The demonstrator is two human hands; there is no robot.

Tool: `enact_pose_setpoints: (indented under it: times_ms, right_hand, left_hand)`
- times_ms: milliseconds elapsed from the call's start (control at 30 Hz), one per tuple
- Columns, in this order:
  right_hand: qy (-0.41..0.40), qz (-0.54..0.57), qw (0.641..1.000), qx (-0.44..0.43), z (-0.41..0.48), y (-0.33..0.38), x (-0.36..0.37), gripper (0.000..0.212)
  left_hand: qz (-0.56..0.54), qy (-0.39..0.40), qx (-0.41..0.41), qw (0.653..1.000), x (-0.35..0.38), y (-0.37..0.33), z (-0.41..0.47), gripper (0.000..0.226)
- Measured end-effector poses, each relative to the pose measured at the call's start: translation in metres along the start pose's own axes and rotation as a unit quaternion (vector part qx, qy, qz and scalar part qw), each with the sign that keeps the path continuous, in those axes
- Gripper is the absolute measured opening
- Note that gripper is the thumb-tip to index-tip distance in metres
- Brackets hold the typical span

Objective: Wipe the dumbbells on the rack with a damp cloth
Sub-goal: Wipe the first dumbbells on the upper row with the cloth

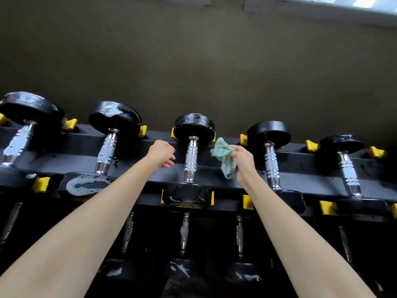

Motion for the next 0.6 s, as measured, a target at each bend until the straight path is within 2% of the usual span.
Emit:
enact_pose_setpoints:
  times_ms: [133,300,367,533,600]
  right_hand:
    - [0.027,-0.040,0.999,-0.022,0.014,-0.012,0.021,0.030]
    - [0.085,-0.104,0.990,-0.046,0.024,-0.025,0.063,0.033]
    - [0.102,-0.096,0.990,-0.026,0.024,-0.035,0.070,0.036]
    - [0.216,-0.034,0.974,0.061,-0.007,-0.061,0.107,0.037]
    - [0.235,0.009,0.967,0.096,-0.016,-0.064,0.111,0.045]
  left_hand:
    - [0.021,-0.007,0.009,1.000,0.011,-0.003,0.005,0.025]
    - [0.004,-0.033,-0.001,0.999,0.009,0.000,0.016,0.026]
    - [-0.004,-0.037,-0.007,0.999,0.009,0.002,0.019,0.026]
    - [-0.008,-0.032,-0.026,0.999,0.010,0.008,0.020,0.030]
    - [-0.009,-0.037,-0.024,0.999,0.004,0.008,0.019,0.030]
Point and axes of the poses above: each hand's wrist, its own z-axis towards the middle knuckle, its own x-axis out of the palm, y = z × x, the point moved 10 cm from there along z, towards the middle knuckle, and after that the axes turned 12 degrees about -x, right-handed, at the moved point
